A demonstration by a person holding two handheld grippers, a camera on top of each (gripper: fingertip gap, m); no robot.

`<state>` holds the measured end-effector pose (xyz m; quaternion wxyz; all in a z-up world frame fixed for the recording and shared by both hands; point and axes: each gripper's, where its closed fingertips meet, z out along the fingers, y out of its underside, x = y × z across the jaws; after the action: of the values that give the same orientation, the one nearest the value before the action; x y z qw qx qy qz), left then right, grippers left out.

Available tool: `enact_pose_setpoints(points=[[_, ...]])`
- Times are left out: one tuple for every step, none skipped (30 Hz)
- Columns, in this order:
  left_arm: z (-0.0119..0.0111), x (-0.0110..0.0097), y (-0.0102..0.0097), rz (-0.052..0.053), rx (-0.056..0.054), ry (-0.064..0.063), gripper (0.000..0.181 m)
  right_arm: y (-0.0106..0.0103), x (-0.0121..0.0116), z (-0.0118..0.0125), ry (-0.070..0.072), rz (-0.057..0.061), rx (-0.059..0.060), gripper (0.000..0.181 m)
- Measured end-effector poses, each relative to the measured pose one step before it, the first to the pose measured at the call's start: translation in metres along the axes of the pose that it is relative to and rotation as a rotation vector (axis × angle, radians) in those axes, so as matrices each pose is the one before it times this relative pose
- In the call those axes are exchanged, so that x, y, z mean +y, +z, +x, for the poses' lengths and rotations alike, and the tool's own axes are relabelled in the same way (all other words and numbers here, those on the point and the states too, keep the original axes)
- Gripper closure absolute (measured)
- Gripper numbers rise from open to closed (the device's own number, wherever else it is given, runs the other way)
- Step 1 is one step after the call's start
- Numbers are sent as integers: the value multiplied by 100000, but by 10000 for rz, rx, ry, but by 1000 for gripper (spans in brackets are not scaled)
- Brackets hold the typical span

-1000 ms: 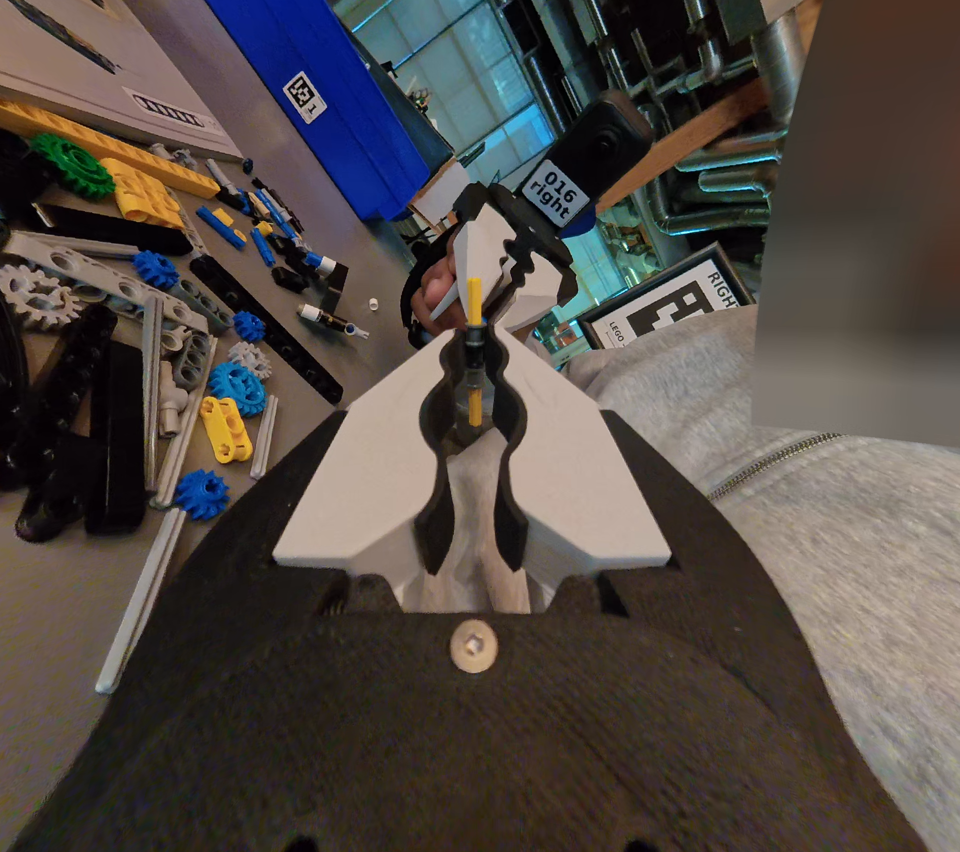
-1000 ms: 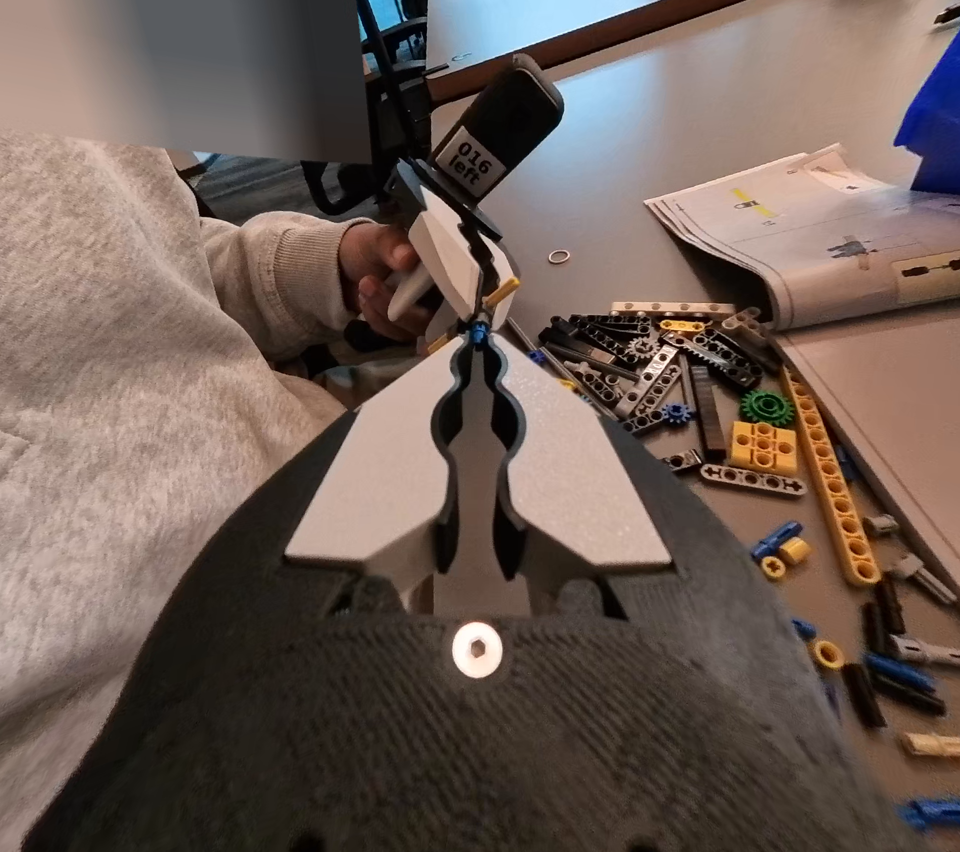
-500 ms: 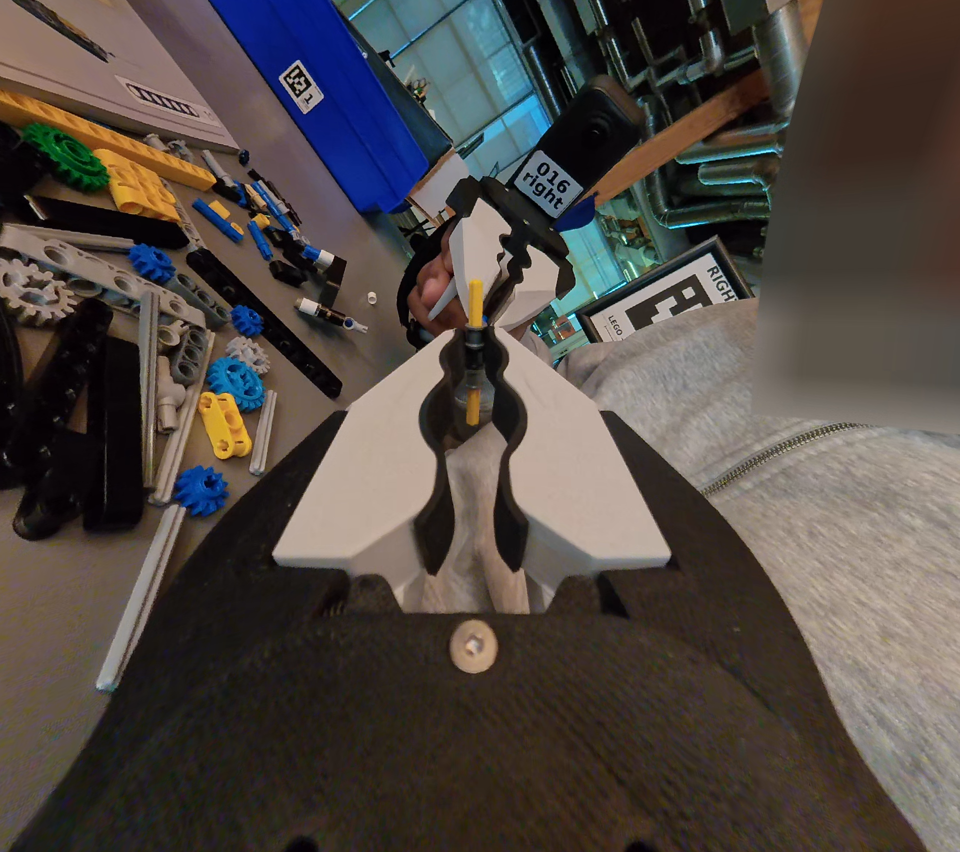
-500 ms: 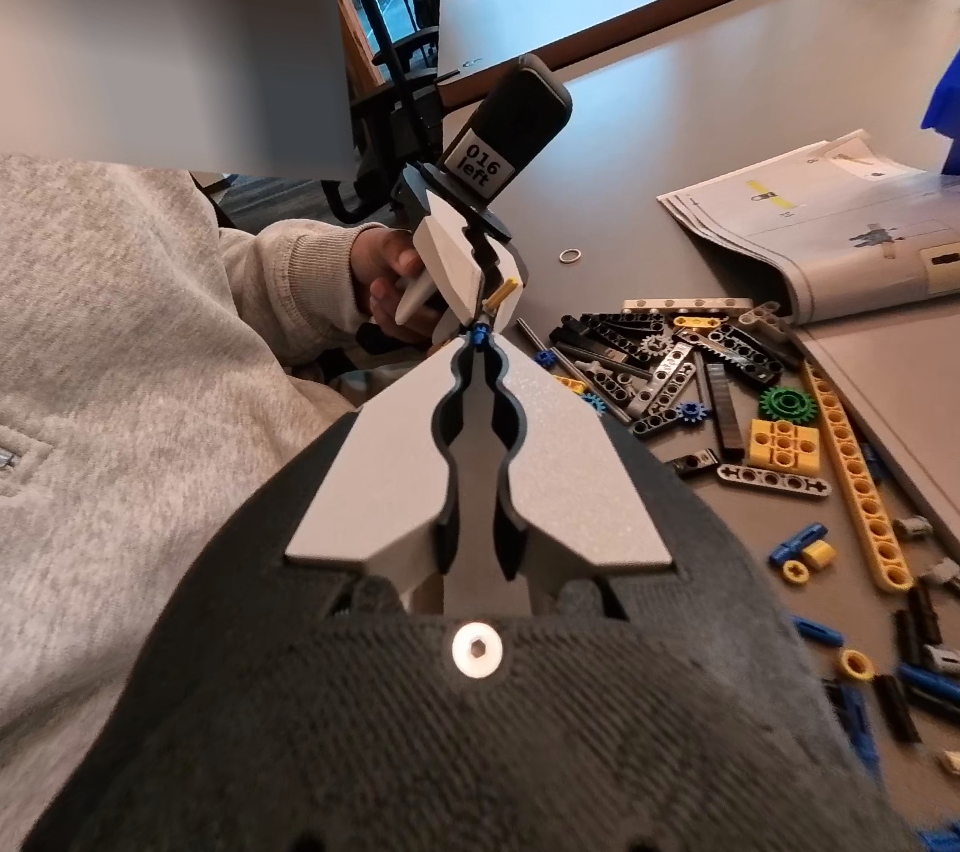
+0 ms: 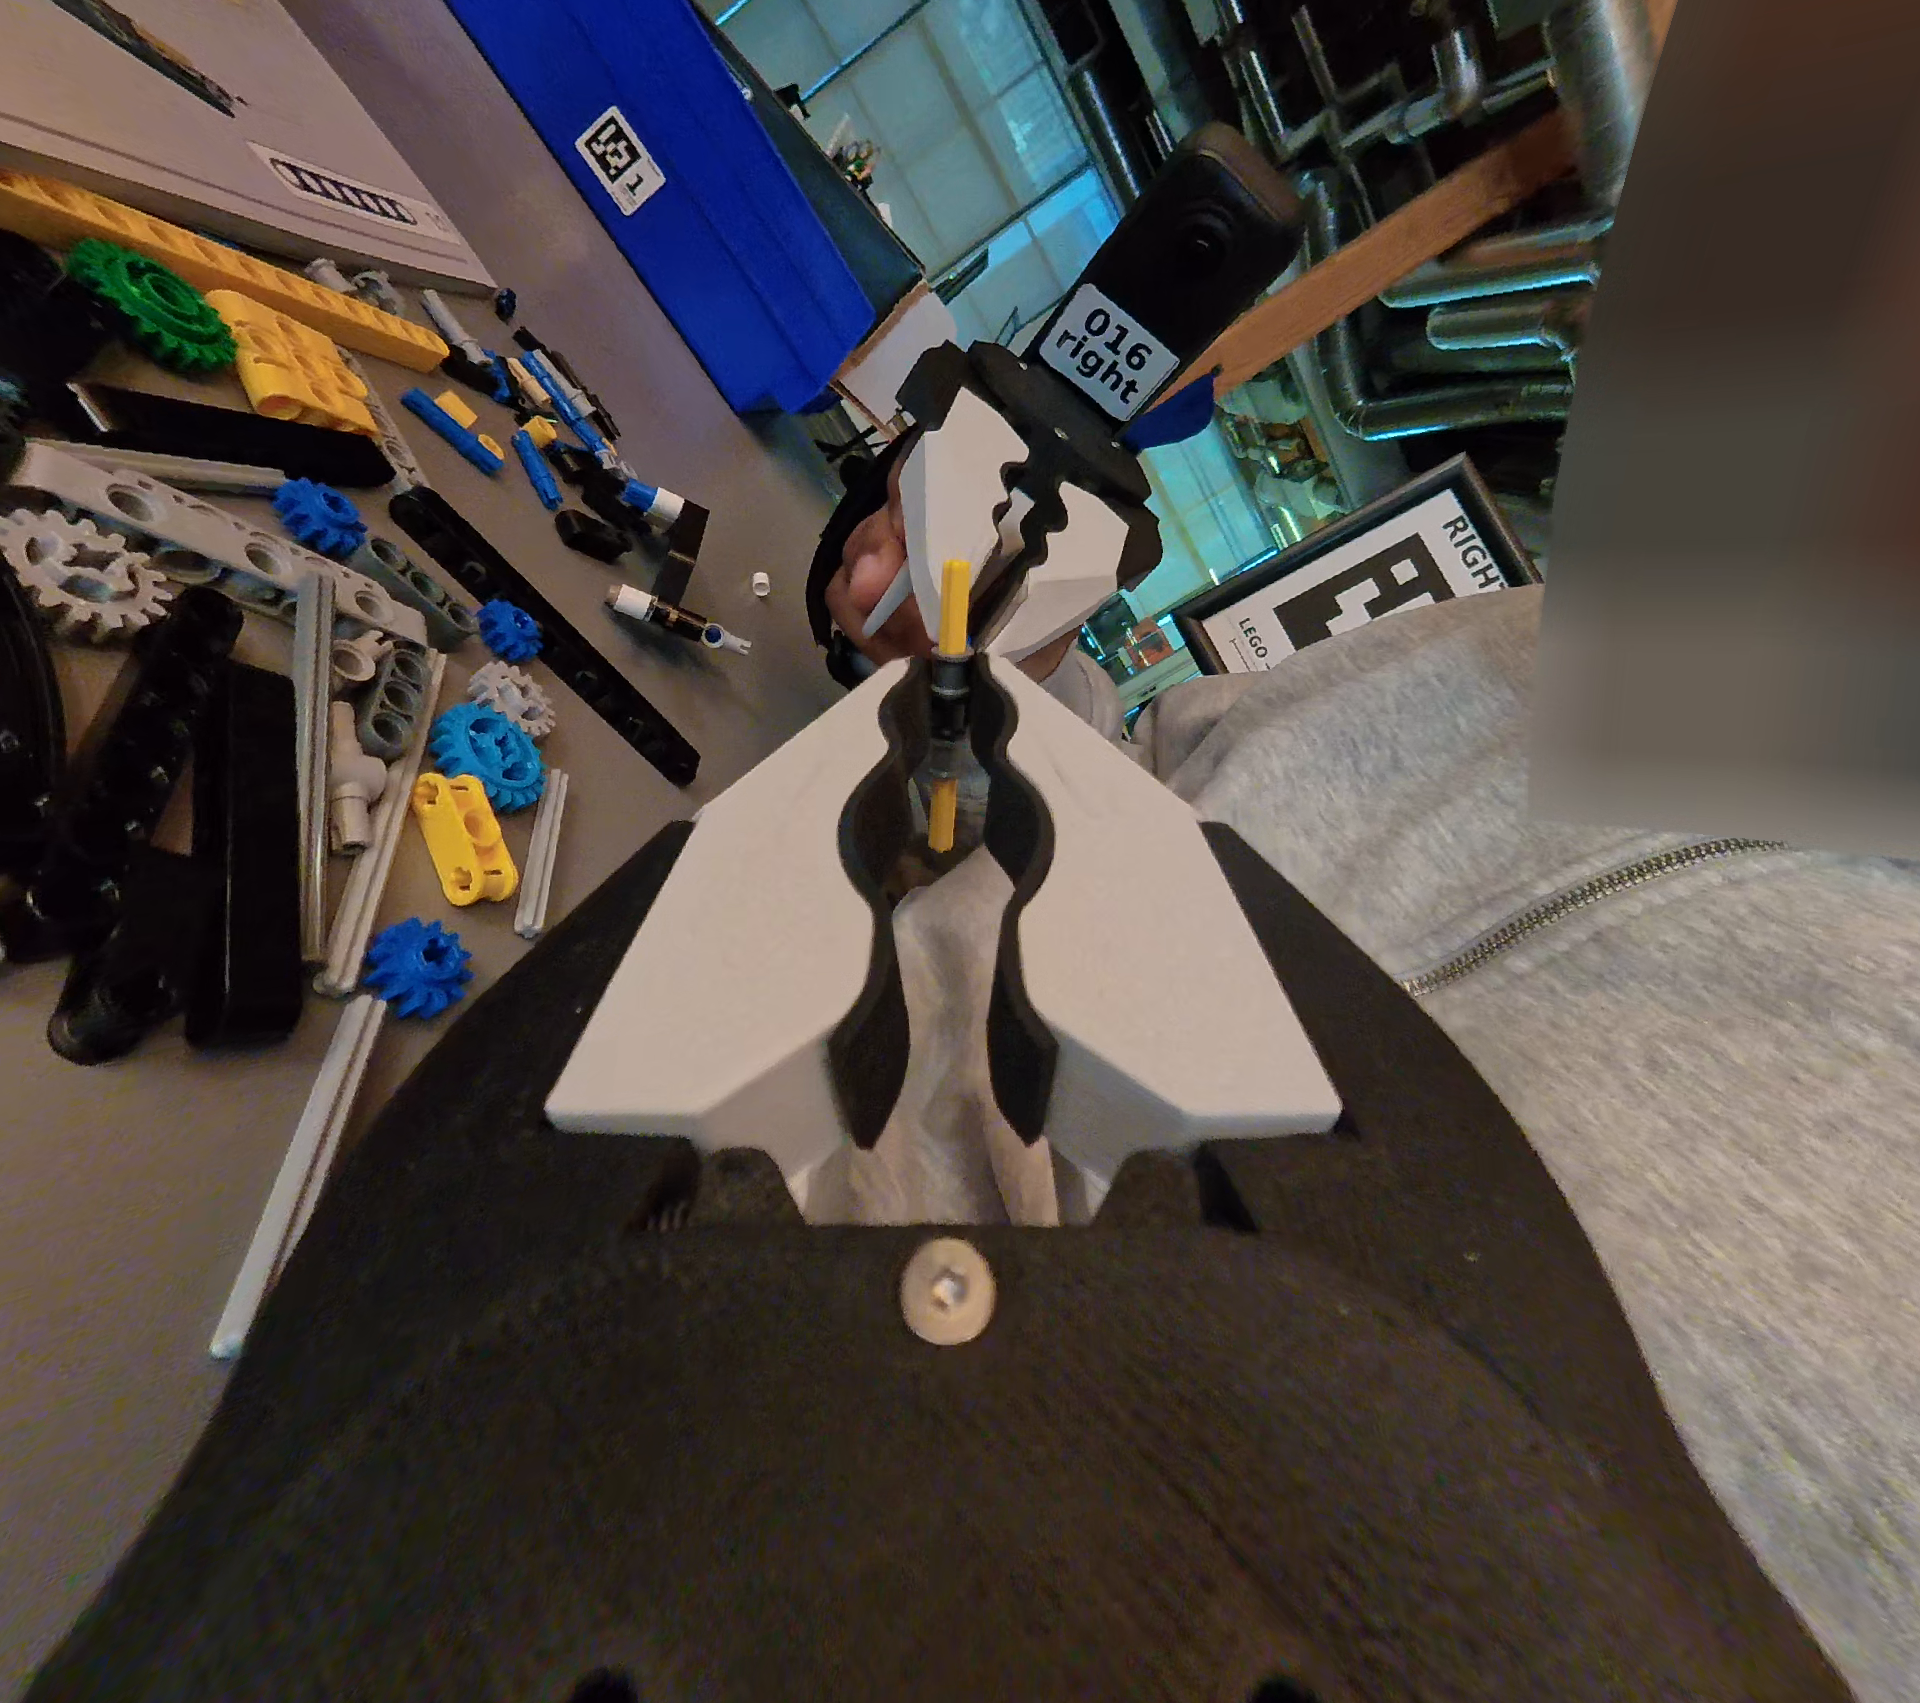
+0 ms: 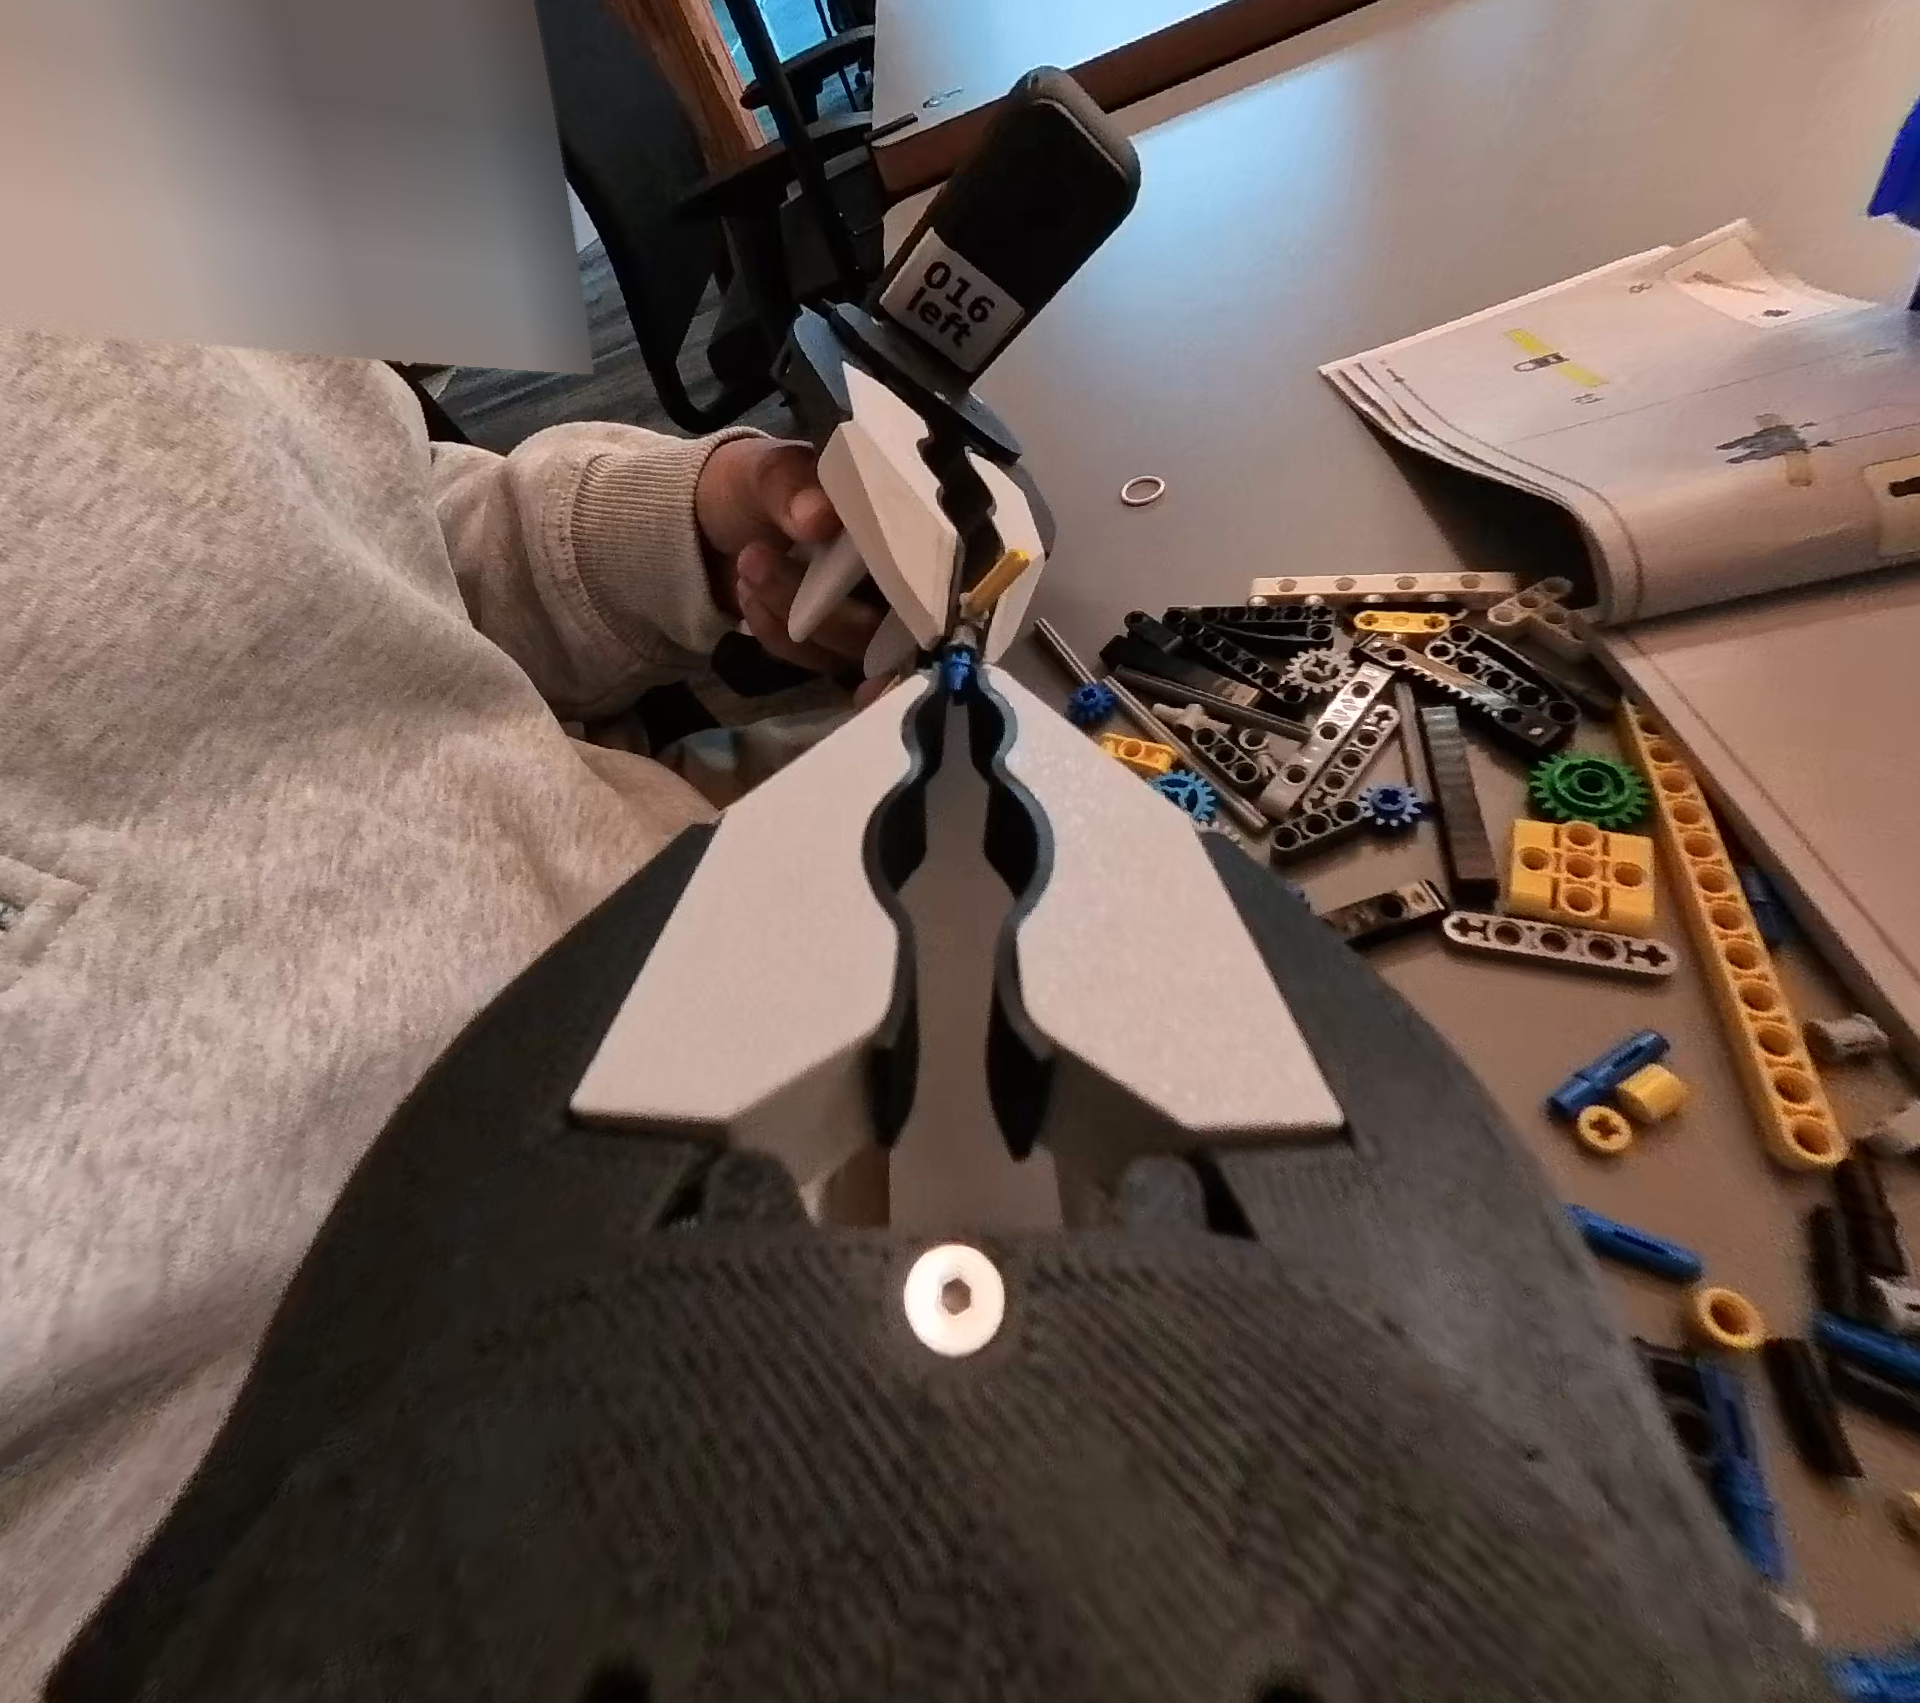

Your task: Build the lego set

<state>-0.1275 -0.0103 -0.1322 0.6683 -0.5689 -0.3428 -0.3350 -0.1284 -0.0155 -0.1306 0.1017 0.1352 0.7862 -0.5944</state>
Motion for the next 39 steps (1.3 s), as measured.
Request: enact_pose_setpoints(points=[[24,50,5,-37,15,5,175,-9,21,-45,-6,-12,-29,179],[-1,43,10,-28,-1,-4,175,1,29,-21,-1,-16,-17,179],[-2,35,11,-28,0,-8,175,-5,33,-16,-23,-21,-8,179],[15,121,72,-83,11,12,175,41,38,-51,-50,-24,-18,179],[-157,352,138,-229,-138,78,175,152,175,-20,-32,-118,26,180],[-25,-64,-25,48,-36,27,175,10,33,51,-149,3,73,180],[43,-174,-32,111,34,6,175,-11,-128,56,-75,69,62,179],[107,-121,-42,73,101,-54,175,2,-165,-24,-12,68,7,179],[39,-42,-27,21,44,-25,175,11,-61,-29,-12,18,-11,179],[-67,8,22,2,-62,31,175,-14,51,45,-7,-19,8,179],[-45,-10,17,8,-45,26,175,-15,25,51,14,22,1,179],[16,-109,-46,64,26,-25,175,-6,-100,57,59,100,8,179],[26,-196,-86,109,56,-72,175,53,-165,77,78,123,39,179],[77,-165,-95,83,97,-82,175,51,-161,7,52,115,15,179],[66,-110,-42,55,65,-43,175,19,-130,3,1,80,14,179],[-15,-26,7,10,0,-5,175,28,-25,51,-33,-4,43,178],[-12,18,45,-14,-29,29,175,31,33,0,-63,-60,20,178],[-15,77,78,-35,-44,53,176,-27,-27,68,-65,-51,69,173],[13,182,92,-100,-33,69,175,-137,-123,54,-49,3,52,166],[-29,131,75,-69,-62,76,175,-184,-186,-54,-22,69,-30,166],[-3,47,29,-16,-25,38,175,-127,-171,-11,10,84,-19,166],[64,-23,-9,20,55,-24,175,-9,-16,-54,5,15,-38,166],[68,-107,-36,68,69,-56,175,101,158,-85,-18,-63,-44,167],[68,-97,-51,64,73,-58,175,166,248,-40,-40,-107,3,167],[45,-56,-46,39,37,-25,175,169,217,-53,-55,-86,8,167],[5,-37,-22,24,-6,7,175,134,92,-106,-43,-23,-32,168],[10,14,2,5,-5,11,175,37,-30,-136,-10,49,-58,171],[63,-43,-27,35,37,-14,175,0,-85,-62,23,69,-36,172],[29,-15,-10,20,26,-22,175,-15,-29,-12,32,30,-10,173],[5,22,3,-9,-2,-4,175,-19,21,-12,12,-13,-3,173],[-3,21,16,-5,-7,14,175,-25,11,-1,-23,-3,15,173],[15,19,14,-9,6,8,175,-22,10,-18,-32,2,13,173],[39,16,13,-9,25,-7,175,-28,3,-22,-14,-4,7,174],[92,29,32,-7,65,-12,176,-44,-16,49,-23,4,48,177],[55,15,45,11,35,9,175,-59,-25,-34,-45,5,0,177],[46,-2,32,21,28,11,176,-50,-5,-19,-8,-14,1,177],[49,-10,15,25,30,14,176,-31,-8,-13,-10,-15,6,177],[23,-29,11,32,16,16,176,-30,-16,0,-6,-3,8,177],[38,-50,10,42,20,16,175,-13,-34,5,-3,16,11,177]])
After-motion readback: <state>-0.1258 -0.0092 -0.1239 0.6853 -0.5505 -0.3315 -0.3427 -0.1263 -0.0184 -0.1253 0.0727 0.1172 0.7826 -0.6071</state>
